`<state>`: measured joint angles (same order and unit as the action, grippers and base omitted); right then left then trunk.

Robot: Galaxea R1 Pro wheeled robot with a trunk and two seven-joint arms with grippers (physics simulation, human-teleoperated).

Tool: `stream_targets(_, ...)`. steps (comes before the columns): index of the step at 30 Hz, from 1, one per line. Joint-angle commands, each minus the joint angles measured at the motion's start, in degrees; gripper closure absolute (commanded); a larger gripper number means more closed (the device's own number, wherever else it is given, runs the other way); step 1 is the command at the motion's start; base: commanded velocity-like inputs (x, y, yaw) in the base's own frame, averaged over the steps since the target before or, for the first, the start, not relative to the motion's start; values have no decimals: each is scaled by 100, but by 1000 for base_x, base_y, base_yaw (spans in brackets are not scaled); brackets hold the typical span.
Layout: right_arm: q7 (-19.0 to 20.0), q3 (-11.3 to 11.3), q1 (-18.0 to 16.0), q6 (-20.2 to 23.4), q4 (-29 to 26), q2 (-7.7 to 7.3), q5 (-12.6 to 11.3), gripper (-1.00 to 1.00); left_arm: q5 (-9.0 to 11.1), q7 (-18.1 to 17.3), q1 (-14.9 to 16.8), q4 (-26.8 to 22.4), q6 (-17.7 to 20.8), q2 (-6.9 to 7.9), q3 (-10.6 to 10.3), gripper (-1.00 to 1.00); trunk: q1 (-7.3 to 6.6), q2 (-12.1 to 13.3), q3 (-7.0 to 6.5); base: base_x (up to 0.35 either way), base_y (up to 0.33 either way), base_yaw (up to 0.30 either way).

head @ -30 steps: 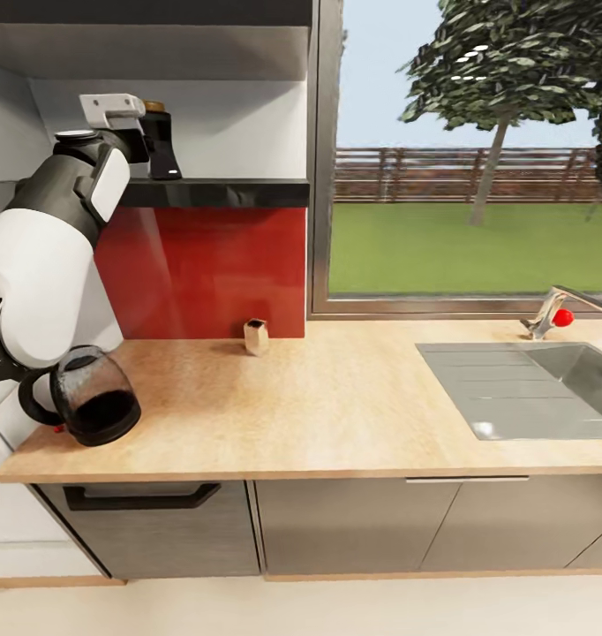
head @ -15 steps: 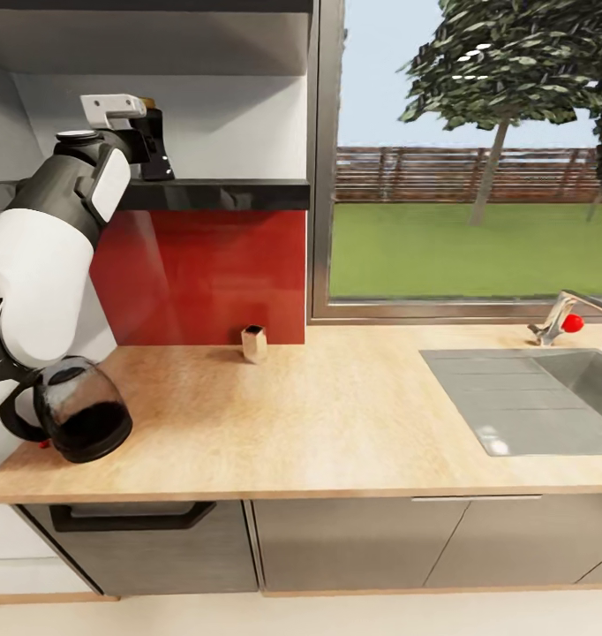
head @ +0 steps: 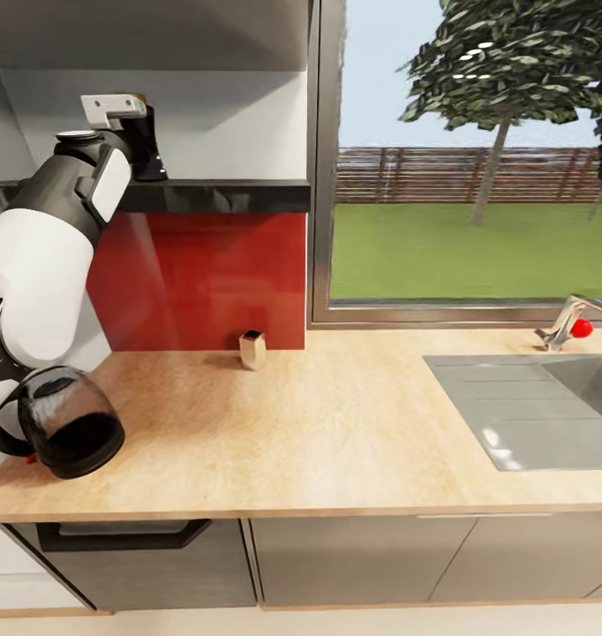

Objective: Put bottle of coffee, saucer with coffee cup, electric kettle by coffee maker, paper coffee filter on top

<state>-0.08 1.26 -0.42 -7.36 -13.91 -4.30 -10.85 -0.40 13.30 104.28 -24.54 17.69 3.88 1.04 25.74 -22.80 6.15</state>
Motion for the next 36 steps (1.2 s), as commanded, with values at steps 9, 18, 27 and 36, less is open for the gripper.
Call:
stream_targets(9,-1,15,-6,-19,2,-2,-41,-100,-6,8,1,-21,28,-18,2,-100,4,-12,13,97,0,0)
stream_targets(18,-1,15,-3,-19,2,-1,-40,-100,-12,14,-3,-78,19,-30,0,-100,4,-12,13,90,0,0)
stream_targets(27,-1,15,-4,-19,2,-1,-40,-100,-10,6,1,-112,-3,-28,1,-100,4,-12,13,99,0,0)
stream_targets(36,-1,15,-6,-19,2,-1,-40,-100,-10,6,4,-113,3,-11,9,-100,4,-12,13,86,0,0)
